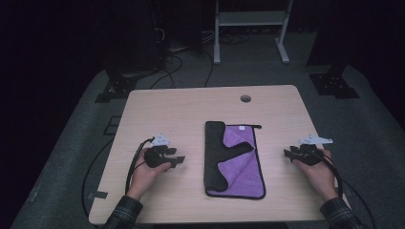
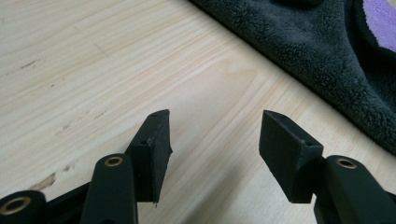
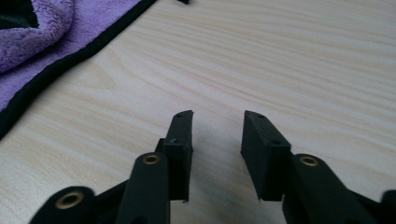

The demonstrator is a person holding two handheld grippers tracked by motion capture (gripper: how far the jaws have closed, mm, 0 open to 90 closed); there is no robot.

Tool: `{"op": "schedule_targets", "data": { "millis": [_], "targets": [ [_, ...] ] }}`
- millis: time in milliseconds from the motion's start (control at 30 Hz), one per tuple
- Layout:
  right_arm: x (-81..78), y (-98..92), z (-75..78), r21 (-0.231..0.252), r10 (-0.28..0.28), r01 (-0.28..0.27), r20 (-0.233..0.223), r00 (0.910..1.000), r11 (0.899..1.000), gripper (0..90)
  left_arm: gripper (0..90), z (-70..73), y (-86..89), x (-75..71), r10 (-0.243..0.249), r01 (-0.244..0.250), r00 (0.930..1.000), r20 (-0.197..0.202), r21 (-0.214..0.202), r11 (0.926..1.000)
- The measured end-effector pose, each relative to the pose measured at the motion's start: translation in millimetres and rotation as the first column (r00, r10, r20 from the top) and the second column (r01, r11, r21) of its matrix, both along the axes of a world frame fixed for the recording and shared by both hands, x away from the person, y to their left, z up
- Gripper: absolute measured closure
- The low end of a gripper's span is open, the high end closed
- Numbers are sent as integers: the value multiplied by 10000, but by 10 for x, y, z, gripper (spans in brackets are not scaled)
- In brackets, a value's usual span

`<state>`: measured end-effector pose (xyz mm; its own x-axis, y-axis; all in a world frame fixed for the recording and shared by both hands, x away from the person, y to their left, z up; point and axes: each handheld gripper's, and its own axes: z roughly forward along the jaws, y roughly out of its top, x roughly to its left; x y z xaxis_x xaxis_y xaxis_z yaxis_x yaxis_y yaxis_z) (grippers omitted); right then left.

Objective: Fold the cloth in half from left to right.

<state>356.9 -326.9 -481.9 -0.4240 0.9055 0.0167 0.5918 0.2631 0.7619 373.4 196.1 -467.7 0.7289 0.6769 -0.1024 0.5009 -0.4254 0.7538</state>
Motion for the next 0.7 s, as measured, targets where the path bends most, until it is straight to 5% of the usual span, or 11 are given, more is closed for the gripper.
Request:
{"op": "schedule_targets", "data": {
  "millis": [400,533,700],
  "targets": [
    [77,135,273,359,856,-863,210,9961,9956,729,334,-61,41,1,-257,265,9987,-441,193,9995],
    [106,254,401,532,1230,-1245,320,9919,9908,755,174,-83,11,-26,-761,766,9971,-83,781,9940],
    [165,424,490,593,1642,-1668,469,9853,9842,757,83,-109,-26,-39,-1014,970,9946,217,1506,9838]
  ]
}}
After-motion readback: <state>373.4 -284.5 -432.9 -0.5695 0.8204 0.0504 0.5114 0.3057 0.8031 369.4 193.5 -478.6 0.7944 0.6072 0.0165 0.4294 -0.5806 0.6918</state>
